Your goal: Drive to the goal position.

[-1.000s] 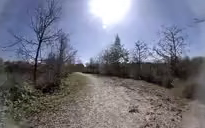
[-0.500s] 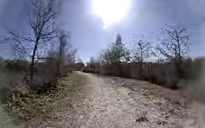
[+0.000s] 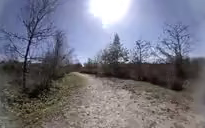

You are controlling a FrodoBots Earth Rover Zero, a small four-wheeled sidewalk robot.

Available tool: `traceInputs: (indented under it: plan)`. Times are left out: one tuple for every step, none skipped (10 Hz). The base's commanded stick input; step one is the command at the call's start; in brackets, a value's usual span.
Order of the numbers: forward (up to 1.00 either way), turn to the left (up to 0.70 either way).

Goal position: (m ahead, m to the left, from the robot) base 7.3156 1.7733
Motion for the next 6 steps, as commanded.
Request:
traceInputs:
  plan:
    - [0.70,0.00]
    - [0.70,0.00]
    - [0.70,0.00]
    - [0.70,0.00]
    - [0.70,0.00]
    - [0.70,0.00]
